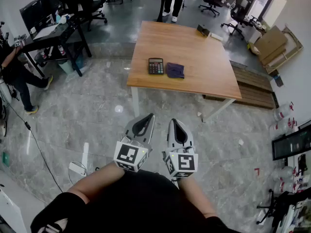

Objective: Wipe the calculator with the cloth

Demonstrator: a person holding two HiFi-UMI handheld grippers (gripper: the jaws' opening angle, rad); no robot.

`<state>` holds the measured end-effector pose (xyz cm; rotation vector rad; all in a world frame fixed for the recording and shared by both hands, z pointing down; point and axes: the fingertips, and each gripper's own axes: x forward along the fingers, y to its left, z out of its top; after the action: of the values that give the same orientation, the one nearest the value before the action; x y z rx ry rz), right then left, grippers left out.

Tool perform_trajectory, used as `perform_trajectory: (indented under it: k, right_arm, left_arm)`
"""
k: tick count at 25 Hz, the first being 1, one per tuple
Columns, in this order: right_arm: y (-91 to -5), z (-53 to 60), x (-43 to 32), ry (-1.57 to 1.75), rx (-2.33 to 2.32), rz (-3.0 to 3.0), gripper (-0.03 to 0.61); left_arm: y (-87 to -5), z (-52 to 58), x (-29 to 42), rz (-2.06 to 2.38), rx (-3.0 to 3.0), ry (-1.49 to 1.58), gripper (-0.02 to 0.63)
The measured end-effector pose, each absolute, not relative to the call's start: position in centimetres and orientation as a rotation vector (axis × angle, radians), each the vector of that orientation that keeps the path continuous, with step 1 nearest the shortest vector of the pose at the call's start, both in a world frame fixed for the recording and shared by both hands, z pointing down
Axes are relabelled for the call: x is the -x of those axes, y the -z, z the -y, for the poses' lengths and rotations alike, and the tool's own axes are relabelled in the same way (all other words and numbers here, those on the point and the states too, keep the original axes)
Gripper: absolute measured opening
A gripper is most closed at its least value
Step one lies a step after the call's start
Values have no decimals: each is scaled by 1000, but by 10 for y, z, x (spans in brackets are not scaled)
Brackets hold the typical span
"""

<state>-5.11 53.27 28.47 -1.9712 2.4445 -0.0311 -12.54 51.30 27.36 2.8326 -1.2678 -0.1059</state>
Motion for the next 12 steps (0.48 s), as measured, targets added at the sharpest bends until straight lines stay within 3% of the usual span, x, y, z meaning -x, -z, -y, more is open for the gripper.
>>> perform_trajectory:
  k: [12]
  right_arm:
    - [-290, -538, 36, 88, 1938, -2452, 15]
  left_arm:
    - [-279, -520, 112, 1291, -2797, 83, 8]
